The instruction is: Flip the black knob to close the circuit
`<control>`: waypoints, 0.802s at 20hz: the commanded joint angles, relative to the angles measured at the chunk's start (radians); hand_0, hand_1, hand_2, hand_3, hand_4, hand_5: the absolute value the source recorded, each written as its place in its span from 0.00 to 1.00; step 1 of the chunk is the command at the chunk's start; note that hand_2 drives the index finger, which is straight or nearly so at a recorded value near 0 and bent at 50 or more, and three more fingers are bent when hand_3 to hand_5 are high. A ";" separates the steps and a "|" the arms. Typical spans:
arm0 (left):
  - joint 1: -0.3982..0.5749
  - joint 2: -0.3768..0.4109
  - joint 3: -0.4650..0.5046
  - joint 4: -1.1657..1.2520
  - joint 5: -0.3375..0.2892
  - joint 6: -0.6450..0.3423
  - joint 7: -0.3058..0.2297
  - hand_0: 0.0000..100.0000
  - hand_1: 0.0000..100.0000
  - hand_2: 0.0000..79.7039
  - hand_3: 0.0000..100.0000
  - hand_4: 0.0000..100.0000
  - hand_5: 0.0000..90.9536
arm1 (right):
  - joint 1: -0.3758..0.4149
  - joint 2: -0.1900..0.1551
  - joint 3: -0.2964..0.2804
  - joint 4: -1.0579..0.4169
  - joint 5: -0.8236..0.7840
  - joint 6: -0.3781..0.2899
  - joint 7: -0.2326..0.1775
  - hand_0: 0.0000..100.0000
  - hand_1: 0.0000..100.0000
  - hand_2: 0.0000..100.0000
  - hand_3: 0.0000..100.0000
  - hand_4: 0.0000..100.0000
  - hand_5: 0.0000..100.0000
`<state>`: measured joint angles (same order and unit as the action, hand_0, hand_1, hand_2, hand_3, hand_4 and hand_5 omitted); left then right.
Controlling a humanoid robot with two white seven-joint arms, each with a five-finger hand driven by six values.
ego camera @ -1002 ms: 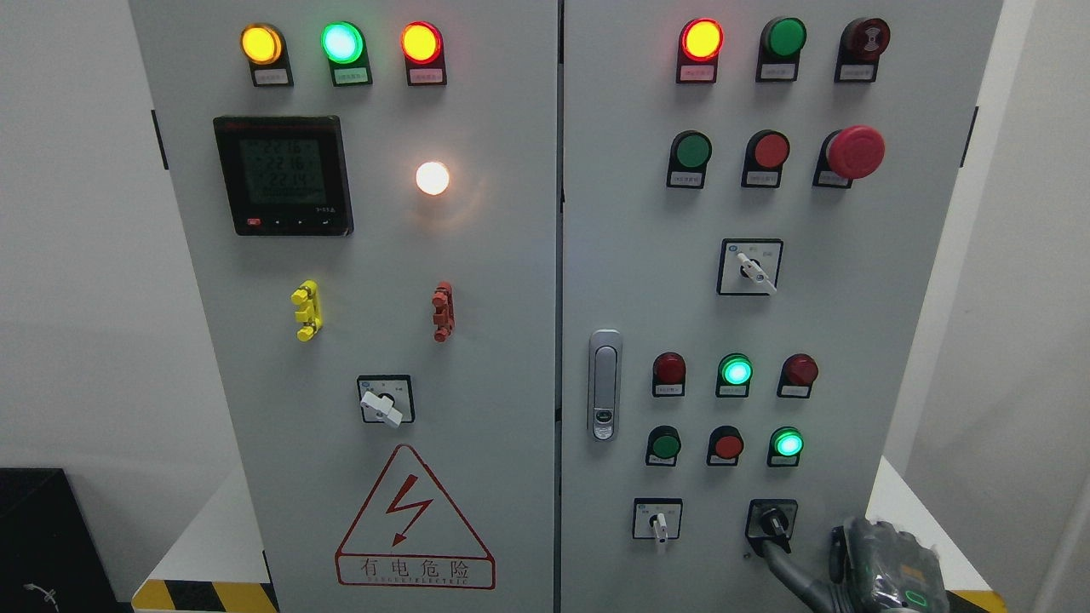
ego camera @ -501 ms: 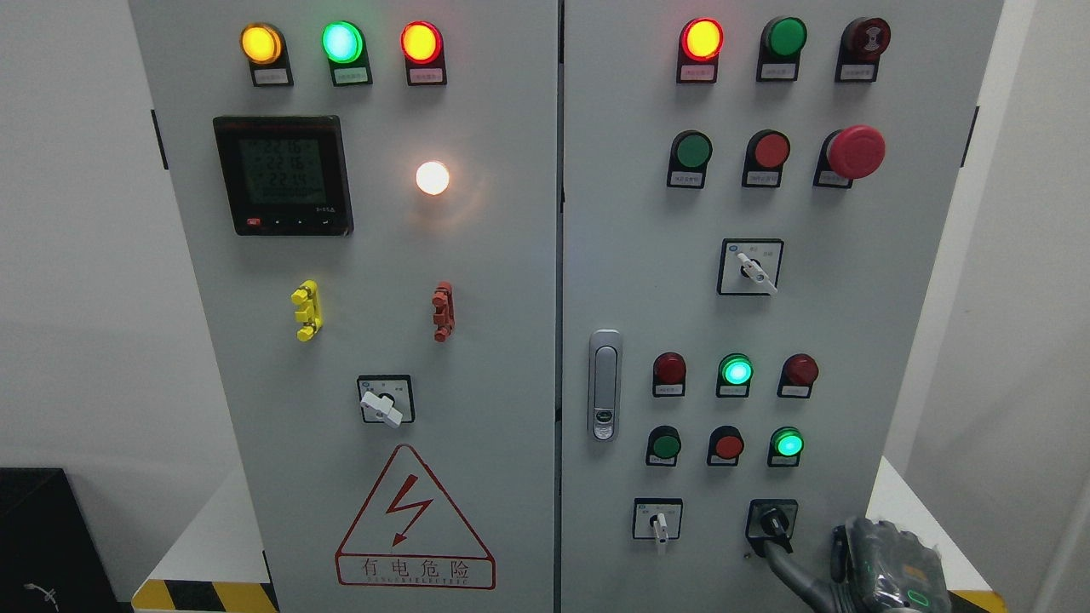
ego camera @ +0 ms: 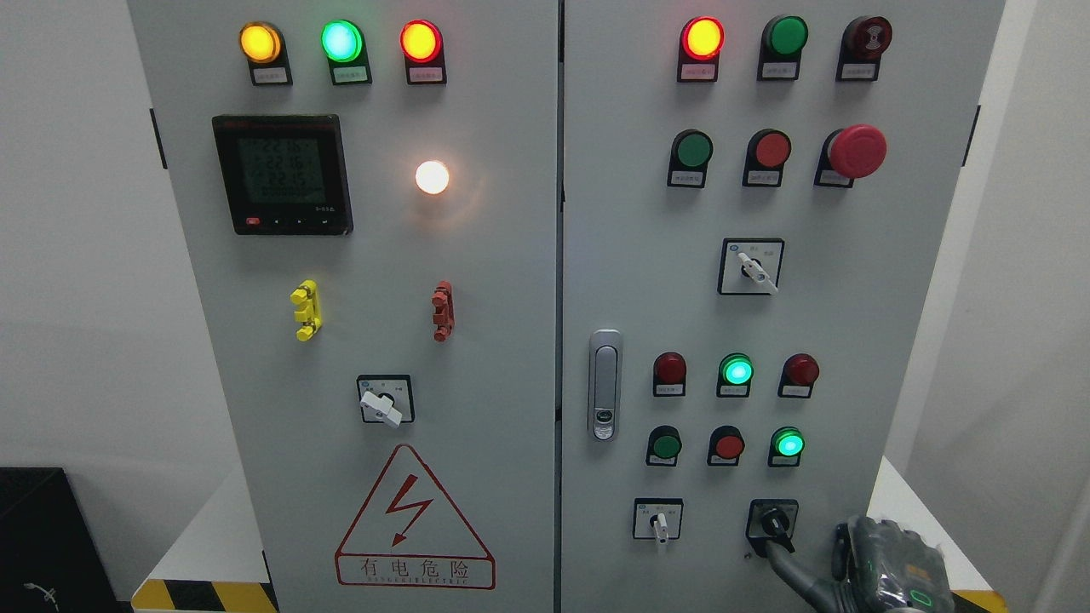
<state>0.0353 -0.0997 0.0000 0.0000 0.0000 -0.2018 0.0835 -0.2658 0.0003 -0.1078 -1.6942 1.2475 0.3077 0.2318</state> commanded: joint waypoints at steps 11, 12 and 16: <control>0.000 0.000 -0.020 0.021 -0.021 0.001 0.001 0.00 0.00 0.00 0.00 0.00 0.00 | -0.001 -0.019 -0.024 -0.016 0.000 -0.004 0.003 0.00 0.14 0.77 0.96 0.78 0.81; 0.000 0.000 -0.021 0.021 -0.021 -0.001 0.001 0.00 0.00 0.00 0.00 0.00 0.00 | -0.001 -0.019 -0.024 -0.016 0.000 -0.004 0.003 0.00 0.14 0.77 0.96 0.78 0.81; 0.000 0.000 -0.020 0.021 -0.021 0.001 0.001 0.00 0.00 0.00 0.00 0.00 0.00 | -0.001 -0.019 -0.027 -0.019 -0.006 -0.005 0.003 0.00 0.14 0.77 0.96 0.78 0.80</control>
<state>0.0353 -0.0997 0.0000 0.0000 0.0000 -0.2018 0.0835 -0.2661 0.0003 -0.1232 -1.7061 1.2458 0.3012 0.2367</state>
